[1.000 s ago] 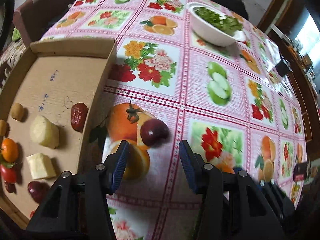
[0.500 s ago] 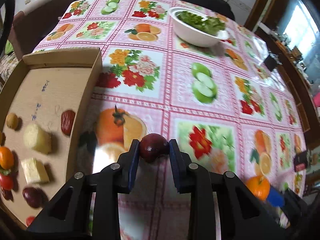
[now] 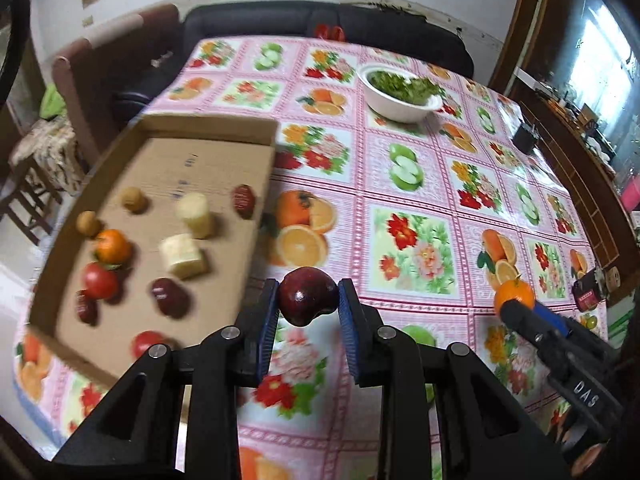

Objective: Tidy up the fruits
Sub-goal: 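Grasp a red apple with the left gripper while the right gripper grasps an orange, then carry the red apple with the left gripper while the right gripper carries the orange to the tray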

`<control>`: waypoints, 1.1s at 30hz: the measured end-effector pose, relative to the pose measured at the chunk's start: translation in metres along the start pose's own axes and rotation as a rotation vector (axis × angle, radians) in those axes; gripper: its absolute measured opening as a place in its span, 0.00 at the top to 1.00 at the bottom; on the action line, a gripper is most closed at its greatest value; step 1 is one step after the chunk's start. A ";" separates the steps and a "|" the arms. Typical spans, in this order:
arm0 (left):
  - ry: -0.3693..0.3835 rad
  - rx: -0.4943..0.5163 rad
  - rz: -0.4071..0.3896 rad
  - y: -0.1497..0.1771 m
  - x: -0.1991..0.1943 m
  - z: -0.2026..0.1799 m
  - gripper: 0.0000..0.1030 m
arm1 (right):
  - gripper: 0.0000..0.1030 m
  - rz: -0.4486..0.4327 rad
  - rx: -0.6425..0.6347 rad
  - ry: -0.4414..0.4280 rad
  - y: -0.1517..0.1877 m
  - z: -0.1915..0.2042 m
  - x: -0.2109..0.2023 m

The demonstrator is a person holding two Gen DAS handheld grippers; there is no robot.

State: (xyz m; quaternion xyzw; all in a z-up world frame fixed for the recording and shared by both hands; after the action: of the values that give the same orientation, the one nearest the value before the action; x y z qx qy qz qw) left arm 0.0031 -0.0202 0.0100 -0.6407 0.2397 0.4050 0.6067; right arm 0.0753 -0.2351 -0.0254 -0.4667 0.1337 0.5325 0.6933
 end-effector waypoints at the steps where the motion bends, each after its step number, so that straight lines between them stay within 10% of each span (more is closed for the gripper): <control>1: -0.016 -0.001 -0.008 0.002 -0.004 0.003 0.74 | 0.64 -0.004 -0.011 -0.001 0.000 0.004 -0.002; 33: -0.176 -0.094 -0.086 0.029 -0.046 0.076 0.74 | 0.65 -0.033 -0.255 -0.068 -0.001 0.130 -0.008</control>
State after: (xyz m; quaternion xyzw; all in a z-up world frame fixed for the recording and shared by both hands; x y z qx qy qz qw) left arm -0.0625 0.0408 0.0350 -0.6400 0.1385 0.4440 0.6116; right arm 0.0320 -0.1372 0.0496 -0.5349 0.0338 0.5492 0.6412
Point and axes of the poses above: each gripper's, at about its wrist camera, not at the fingertips, and x roughly the way its jaws point, z to its left, y to its underside, the point moved 1 cm from there along x, roughly the way its jaws point, and after that the axes turned 13 degrees about x, right-handed, at the moved point
